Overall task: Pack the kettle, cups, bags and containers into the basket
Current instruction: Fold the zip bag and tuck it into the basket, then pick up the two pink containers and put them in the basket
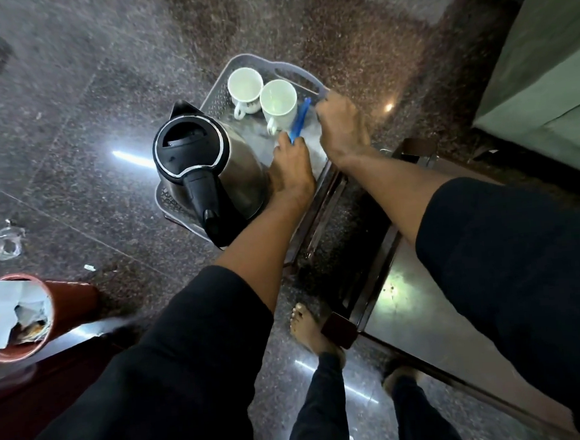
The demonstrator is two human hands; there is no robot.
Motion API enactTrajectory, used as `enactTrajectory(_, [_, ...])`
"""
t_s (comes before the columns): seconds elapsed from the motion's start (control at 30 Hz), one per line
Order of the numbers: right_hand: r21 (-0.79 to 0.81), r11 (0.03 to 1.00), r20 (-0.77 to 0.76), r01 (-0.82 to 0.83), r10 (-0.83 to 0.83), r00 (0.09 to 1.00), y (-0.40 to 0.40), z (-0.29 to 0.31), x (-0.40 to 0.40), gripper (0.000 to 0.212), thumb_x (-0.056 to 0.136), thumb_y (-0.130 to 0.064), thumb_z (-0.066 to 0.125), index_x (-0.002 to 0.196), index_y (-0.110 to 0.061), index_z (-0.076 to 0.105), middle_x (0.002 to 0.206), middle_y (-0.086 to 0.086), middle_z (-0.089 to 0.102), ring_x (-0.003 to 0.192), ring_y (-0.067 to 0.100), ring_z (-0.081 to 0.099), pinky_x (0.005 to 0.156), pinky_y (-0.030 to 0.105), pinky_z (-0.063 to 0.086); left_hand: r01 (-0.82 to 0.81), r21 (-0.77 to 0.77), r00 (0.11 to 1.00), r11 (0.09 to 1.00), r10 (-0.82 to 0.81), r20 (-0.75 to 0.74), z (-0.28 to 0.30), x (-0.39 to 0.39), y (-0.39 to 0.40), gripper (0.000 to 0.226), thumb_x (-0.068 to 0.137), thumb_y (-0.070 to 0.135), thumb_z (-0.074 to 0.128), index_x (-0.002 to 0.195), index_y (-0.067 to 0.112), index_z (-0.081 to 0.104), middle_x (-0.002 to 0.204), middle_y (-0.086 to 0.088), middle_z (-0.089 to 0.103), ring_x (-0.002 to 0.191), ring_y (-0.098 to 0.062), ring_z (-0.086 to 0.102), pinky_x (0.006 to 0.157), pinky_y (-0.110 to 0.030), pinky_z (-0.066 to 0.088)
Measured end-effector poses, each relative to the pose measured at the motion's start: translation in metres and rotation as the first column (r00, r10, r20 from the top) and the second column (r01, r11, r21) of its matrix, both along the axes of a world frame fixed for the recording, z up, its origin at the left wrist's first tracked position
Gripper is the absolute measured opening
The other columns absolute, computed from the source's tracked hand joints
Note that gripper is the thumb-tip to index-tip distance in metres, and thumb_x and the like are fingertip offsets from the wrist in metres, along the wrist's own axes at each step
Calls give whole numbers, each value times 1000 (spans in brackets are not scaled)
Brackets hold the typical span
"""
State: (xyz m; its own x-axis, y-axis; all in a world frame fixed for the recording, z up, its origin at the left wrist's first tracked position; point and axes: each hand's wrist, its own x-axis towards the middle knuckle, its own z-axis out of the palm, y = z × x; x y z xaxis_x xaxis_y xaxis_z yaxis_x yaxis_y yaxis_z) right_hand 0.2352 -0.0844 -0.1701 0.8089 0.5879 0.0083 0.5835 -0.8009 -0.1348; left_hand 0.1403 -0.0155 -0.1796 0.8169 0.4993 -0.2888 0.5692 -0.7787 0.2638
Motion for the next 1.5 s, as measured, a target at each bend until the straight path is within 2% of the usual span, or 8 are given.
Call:
enactTrajectory(0.13, [293, 956, -52, 28, -14, 999, -28, 14, -20, 29, 90, 9, 51, 110, 0, 71, 117, 16, 66, 110, 35, 61, 90, 39, 50, -105, -122, 973, 987, 128, 193, 13, -7, -14, 41, 92, 8, 64, 132, 11, 63, 150, -14, 43, 135, -34, 44, 109, -41, 43])
enactTrajectory(0.3, [472, 873, -72, 127, -106, 992, -85, 29, -49, 24, 91, -10, 62, 114, -3, 69, 115, 16, 66, 107, 35, 62, 87, 44, 51, -70, -206, 839, 976, 170, 517, 53, -14, -80, 37, 81, 3, 57, 111, 18, 73, 127, -6, 59, 118, -27, 56, 100, -36, 46])
enactTrajectory(0.57, [388, 766, -232, 512, -457, 859, -266, 16, -70, 24, 94, -21, 61, 117, -15, 64, 116, 6, 64, 109, 25, 57, 87, 35, 46, 129, -306, 894, 943, 24, 448, 57, -11, -246, 25, 94, 10, 58, 111, 24, 70, 118, 4, 61, 109, -16, 58, 92, -34, 53])
enactTrajectory(0.9, [153, 488, -419, 859, -755, 504, -499, -6, -140, 16, 95, -15, 62, 107, -6, 65, 109, 14, 64, 105, 34, 60, 84, 41, 45, 441, -365, 891, 820, -351, 287, 41, -29, -481, 30, 85, 5, 59, 100, 25, 74, 108, 5, 71, 103, -22, 65, 95, -39, 48])
enactTrajectory(1.1, [104, 305, -435, 947, -842, 319, -615, -13, -172, 15, 93, -20, 60, 103, -10, 64, 111, 13, 64, 107, 36, 61, 80, 43, 46, 605, -373, 793, 704, -573, 205, 18, -43, -599, 27, 84, 7, 58, 100, 23, 73, 107, 1, 72, 103, -26, 66, 93, -37, 46])
enactTrajectory(1.27, [-42, 209, -310, 977, -932, 186, -692, -25, -214, 47, 86, -39, 38, 114, -10, 64, 118, 16, 60, 110, 39, 55, 90, 48, 43, 705, -419, 673, 573, -727, 138, -1, -66, -676, 23, 87, 13, 59, 102, 22, 74, 107, -4, 72, 102, -30, 66, 91, -37, 49])
enactTrajectory(1.37, [-188, 25, -217, 982, -976, -17, -728, -39, -236, 50, 81, -36, 63, 126, -14, 53, 128, 12, 53, 118, 36, 50, 96, 48, 41, 751, -434, 600, 497, -789, 132, -9, -80, -712, 22, 87, 14, 60, 103, 20, 73, 108, -6, 72, 102, -31, 67, 91, -38, 52])
enactTrajectory(1.5, [-267, -106, -396, 958, -894, -210, -760, -59, -248, 70, 80, -46, 75, 134, -14, 43, 134, 15, 50, 125, 40, 50, 99, 50, 45, 794, -391, 566, 465, -801, 195, -24, -76, -750, 34, 86, 6, 58, 115, 18, 70, 118, -7, 69, 112, -31, 64, 101, -41, 48])
